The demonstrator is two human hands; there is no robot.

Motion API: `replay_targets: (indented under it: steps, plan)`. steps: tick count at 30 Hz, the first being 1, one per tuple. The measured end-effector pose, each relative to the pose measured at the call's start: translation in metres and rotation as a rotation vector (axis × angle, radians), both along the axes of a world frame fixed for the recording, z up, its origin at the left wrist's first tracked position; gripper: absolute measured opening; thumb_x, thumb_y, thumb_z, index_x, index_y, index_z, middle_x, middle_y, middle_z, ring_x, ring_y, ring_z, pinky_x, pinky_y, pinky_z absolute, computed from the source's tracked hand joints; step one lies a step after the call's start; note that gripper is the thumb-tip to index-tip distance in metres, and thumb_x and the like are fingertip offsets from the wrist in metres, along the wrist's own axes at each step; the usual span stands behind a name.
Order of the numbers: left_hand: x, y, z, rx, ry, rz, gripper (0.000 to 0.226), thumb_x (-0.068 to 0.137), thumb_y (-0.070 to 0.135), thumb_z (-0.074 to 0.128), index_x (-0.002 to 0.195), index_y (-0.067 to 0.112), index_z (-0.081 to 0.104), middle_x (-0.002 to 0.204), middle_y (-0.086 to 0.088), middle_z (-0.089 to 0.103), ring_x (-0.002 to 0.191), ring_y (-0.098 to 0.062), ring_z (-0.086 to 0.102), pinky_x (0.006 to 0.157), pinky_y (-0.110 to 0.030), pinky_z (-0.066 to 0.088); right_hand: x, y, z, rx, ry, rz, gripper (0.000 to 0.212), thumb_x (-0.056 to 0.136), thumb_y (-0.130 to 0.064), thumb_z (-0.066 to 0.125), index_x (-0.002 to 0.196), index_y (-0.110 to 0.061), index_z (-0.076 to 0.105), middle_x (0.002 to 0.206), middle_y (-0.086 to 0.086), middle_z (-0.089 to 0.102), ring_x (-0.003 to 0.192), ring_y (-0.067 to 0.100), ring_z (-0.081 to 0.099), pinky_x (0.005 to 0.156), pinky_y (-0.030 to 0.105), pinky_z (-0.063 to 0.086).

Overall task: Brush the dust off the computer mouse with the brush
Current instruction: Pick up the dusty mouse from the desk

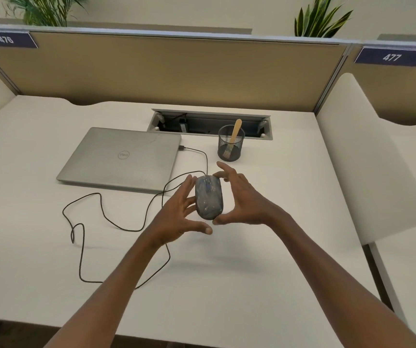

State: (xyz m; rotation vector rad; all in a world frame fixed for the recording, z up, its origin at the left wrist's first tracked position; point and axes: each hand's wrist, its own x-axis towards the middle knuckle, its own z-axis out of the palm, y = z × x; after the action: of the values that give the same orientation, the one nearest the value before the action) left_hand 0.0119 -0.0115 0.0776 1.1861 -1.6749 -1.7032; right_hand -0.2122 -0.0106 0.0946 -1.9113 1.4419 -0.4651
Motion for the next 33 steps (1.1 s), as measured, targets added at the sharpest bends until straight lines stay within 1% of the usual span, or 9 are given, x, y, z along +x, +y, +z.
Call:
replay_targets:
  steps: [3, 9, 15, 17, 19, 21, 26, 30, 33]
  plan:
    - [-0.002, -0.003, 0.001, -0.034, -0.034, 0.008, 0.139, 0.056, -0.001, 0.095, 0.160, 0.023, 0.006, 0.154, 0.022, 0.029, 0.113, 0.028, 0.050, 0.089, -0.006, 0.048, -0.001, 0.000, 0.002, 0.006, -0.020, 0.014, 0.131, 0.064, -0.040, 0.094, 0.157, -0.033, 0.001, 0.157, -0.001, 0.033, 0.140, 0.019, 0.032, 0.116, 0.039, 0.034]
    - [-0.005, -0.007, 0.004, -0.085, -0.089, 0.039, 0.132, 0.050, 0.004, 0.098, 0.157, 0.020, 0.023, 0.135, 0.022, 0.052, 0.118, 0.009, 0.057, 0.089, -0.010, 0.051, -0.006, -0.002, 0.006, 0.045, -0.063, 0.038, 0.133, 0.063, -0.037, 0.095, 0.156, -0.036, -0.001, 0.158, 0.000, 0.032, 0.140, 0.016, 0.033, 0.113, 0.032, 0.034]
    - [-0.011, -0.009, 0.006, -0.092, -0.072, 0.049, 0.137, 0.045, 0.010, 0.100, 0.157, 0.020, 0.022, 0.139, 0.014, 0.052, 0.124, 0.006, 0.053, 0.094, -0.012, 0.050, -0.010, -0.004, 0.009, 0.058, -0.088, 0.049, 0.135, 0.063, -0.037, 0.096, 0.156, -0.037, -0.001, 0.157, -0.001, 0.033, 0.138, 0.014, 0.035, 0.113, 0.030, 0.035]
    - [-0.013, -0.010, 0.008, -0.100, -0.072, 0.051, 0.133, 0.046, 0.009, 0.100, 0.155, 0.023, 0.025, 0.138, 0.016, 0.051, 0.125, 0.004, 0.052, 0.093, -0.011, 0.050, -0.011, -0.005, 0.009, 0.061, -0.093, 0.051, 0.135, 0.063, -0.037, 0.096, 0.157, -0.037, -0.001, 0.157, -0.001, 0.033, 0.138, 0.014, 0.035, 0.112, 0.029, 0.036]
    - [-0.013, -0.011, 0.008, -0.113, -0.078, 0.048, 0.125, 0.047, 0.010, 0.100, 0.150, 0.028, 0.031, 0.135, 0.021, 0.051, 0.123, 0.004, 0.053, 0.093, -0.012, 0.051, -0.012, -0.006, 0.009, 0.066, -0.100, 0.052, 0.135, 0.063, -0.036, 0.096, 0.157, -0.036, -0.001, 0.158, -0.001, 0.033, 0.137, 0.012, 0.035, 0.108, 0.025, 0.035]
    - [-0.012, -0.013, 0.007, -0.123, -0.081, 0.050, 0.118, 0.047, 0.011, 0.101, 0.144, 0.029, 0.037, 0.136, 0.017, 0.053, 0.121, 0.001, 0.056, 0.097, -0.019, 0.053, -0.012, -0.008, 0.008, 0.068, -0.104, 0.052, 0.135, 0.063, -0.036, 0.095, 0.157, -0.036, -0.001, 0.158, -0.002, 0.033, 0.134, 0.009, 0.036, 0.102, 0.018, 0.034]
    - [-0.012, -0.016, 0.008, -0.114, -0.076, 0.047, 0.122, 0.050, 0.005, 0.099, 0.149, 0.027, 0.032, 0.138, 0.004, 0.053, 0.120, -0.005, 0.059, 0.098, -0.029, 0.056, -0.014, -0.013, 0.006, 0.066, -0.098, 0.060, 0.134, 0.063, -0.037, 0.095, 0.157, -0.036, 0.000, 0.158, -0.002, 0.034, 0.131, 0.006, 0.038, 0.090, 0.003, 0.031]
    - [-0.012, -0.017, 0.008, -0.088, -0.073, 0.054, 0.135, 0.046, 0.012, 0.101, 0.156, 0.027, 0.023, 0.139, 0.009, 0.051, 0.123, -0.006, 0.058, 0.098, -0.033, 0.056, -0.013, -0.016, 0.007, 0.059, -0.091, 0.069, 0.134, 0.063, -0.037, 0.095, 0.157, -0.035, 0.001, 0.159, -0.003, 0.034, 0.131, 0.006, 0.037, 0.091, 0.004, 0.031]
    - [-0.011, -0.018, 0.007, -0.077, -0.057, 0.058, 0.127, 0.047, 0.012, 0.099, 0.152, 0.027, 0.029, 0.137, 0.009, 0.053, 0.117, 0.002, 0.061, 0.093, -0.027, 0.057, -0.012, -0.019, 0.007, 0.060, -0.091, 0.074, 0.133, 0.063, -0.038, 0.095, 0.157, -0.036, 0.001, 0.160, -0.002, 0.034, 0.132, 0.006, 0.037, 0.099, 0.015, 0.034]
